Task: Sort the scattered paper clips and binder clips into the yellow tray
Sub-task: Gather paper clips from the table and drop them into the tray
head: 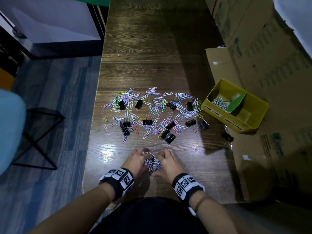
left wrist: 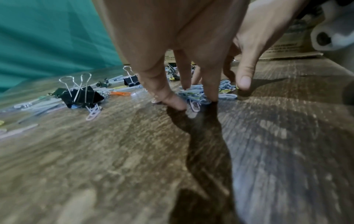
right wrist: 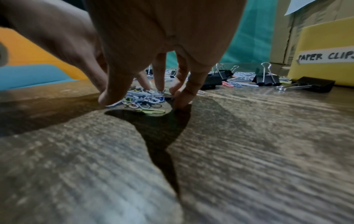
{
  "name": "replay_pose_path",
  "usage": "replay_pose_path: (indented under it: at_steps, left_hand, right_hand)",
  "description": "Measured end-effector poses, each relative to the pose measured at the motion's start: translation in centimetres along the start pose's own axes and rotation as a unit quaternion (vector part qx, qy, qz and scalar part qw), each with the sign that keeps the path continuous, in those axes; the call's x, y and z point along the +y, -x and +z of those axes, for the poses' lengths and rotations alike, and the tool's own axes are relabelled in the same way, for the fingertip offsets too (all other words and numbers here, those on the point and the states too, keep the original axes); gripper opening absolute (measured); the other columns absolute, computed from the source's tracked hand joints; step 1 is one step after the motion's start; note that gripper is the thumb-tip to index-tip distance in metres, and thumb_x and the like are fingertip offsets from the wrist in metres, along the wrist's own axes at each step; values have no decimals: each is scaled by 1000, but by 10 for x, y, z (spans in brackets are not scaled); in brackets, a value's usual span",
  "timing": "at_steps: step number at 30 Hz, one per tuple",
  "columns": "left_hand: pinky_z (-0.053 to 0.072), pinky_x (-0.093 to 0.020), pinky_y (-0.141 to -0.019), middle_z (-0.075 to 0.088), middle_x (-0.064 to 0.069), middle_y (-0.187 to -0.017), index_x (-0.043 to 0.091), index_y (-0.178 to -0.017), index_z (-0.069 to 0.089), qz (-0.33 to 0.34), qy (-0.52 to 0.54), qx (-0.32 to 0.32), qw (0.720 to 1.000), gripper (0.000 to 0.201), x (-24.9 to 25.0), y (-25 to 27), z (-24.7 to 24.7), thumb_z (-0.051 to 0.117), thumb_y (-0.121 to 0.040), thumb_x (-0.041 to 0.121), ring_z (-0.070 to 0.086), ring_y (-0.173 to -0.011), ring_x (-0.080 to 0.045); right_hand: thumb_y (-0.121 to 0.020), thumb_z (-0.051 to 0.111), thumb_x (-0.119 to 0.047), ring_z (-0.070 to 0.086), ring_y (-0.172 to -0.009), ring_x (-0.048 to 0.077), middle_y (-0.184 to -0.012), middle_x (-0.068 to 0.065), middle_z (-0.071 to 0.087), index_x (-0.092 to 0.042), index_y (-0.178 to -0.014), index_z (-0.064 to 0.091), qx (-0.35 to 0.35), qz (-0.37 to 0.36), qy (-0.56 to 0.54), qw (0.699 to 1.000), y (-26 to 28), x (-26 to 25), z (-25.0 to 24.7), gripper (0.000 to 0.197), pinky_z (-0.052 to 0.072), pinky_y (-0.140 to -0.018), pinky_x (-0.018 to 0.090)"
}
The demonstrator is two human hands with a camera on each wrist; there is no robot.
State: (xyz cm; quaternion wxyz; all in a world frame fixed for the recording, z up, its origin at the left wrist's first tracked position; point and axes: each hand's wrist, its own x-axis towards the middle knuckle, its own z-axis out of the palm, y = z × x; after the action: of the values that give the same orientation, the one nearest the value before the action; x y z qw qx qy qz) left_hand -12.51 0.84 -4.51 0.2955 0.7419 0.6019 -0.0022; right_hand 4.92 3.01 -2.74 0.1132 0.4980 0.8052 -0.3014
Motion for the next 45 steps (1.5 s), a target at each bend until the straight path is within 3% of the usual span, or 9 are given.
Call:
replay_pose_path:
  at_steps: [7, 11, 15, 20, 27, 32, 40, 43, 45]
  left_hand:
    - [48, -34, -87, 56, -4, -110, 13, -106, 66, -4, 62, 5, 998, 26, -1, -7, -4, 68, -81, 19, 61, -94, -24]
    - [44, -19, -78, 64, -1, -93, 14, -87, 71, -59, 129, 9, 990, 16, -6, -13, -8, 76, -72, 16, 60, -84, -18]
    - [38, -4, -60, 62, 6, -73, 16, -72, 70, -129, 215, 12, 968, 14, -11, -18, -16, 80, -66, 8, 56, -65, -8]
    - [46, -8, -53, 64, 8, -56, 15, -66, 67, -207, 359, 22, 910, 19, -17, -20, -29, 80, -66, 1, 57, -49, 0]
    - [58, -26, -63, 69, -8, -61, 9, -65, 71, -189, 540, 6, 820, 20, -16, -23, -60, 73, -67, -10, 66, -58, -17]
    - [56, -23, -63, 69, -7, -65, 1, -77, 68, -126, 551, -3, 825, 13, 17, -49, -102, 70, -69, -9, 67, -61, -17]
    - [55, -22, -65, 69, -3, -68, 6, -77, 66, 5, 555, -36, 831, 12, 118, -145, -162, 69, -73, -5, 67, -64, -15]
    - [54, -19, -57, 68, -3, -60, 3, -77, 63, -11, 576, -31, 817, 15, 157, -193, -165, 65, -75, -11, 65, -55, -13]
    - [52, -16, -51, 66, -4, -58, 3, -75, 63, -31, 543, -22, 839, 14, 179, -223, -161, 67, -75, -10, 64, -51, -10]
  right_hand:
    - [-88, 60, -14, 50, -116, 30, -126, 13, 53, -9, -127, 52, 1, 5, -39, 999, -7, -5, 10, 40, 43, -95, 36]
    - [-92, 51, -9, 55, -110, 33, -117, 18, 60, -5, -113, 62, -7, -5, -85, 996, -10, 1, 3, 24, 44, -93, 38]
    - [-90, 57, -14, 59, -105, 24, -116, 9, 64, -15, -116, 65, 20, 20, -140, 990, -10, 12, 2, 27, 46, -95, 31]
    - [-86, 64, -10, 62, -104, 21, -112, 9, 68, -9, -110, 69, 84, 11, -203, 976, -8, 21, -10, 25, 43, -98, 25]
    - [-74, 77, -11, 66, -87, 14, -98, 7, 72, -8, -100, 72, 173, 37, -347, 921, 5, 38, -37, 27, 53, -89, 26]
    - [-72, 74, -1, 64, -78, 2, -95, 1, 67, -2, -101, 69, 243, 60, -453, 856, 16, 50, -75, 29, 50, -76, 8]
    - [-71, 76, -2, 65, -81, 0, -92, 0, 69, -6, -101, 68, 453, 45, -475, 753, 34, 100, -150, 31, 53, -78, 15]
    - [-71, 76, 1, 65, -81, -1, -92, 0, 68, -8, -100, 68, 502, 55, -488, 712, 28, 128, -177, 31, 53, -79, 17]
    - [-71, 78, -6, 67, -84, 8, -90, -2, 70, -21, -92, 73, 512, 68, -506, 691, 19, 146, -191, 27, 54, -84, 29]
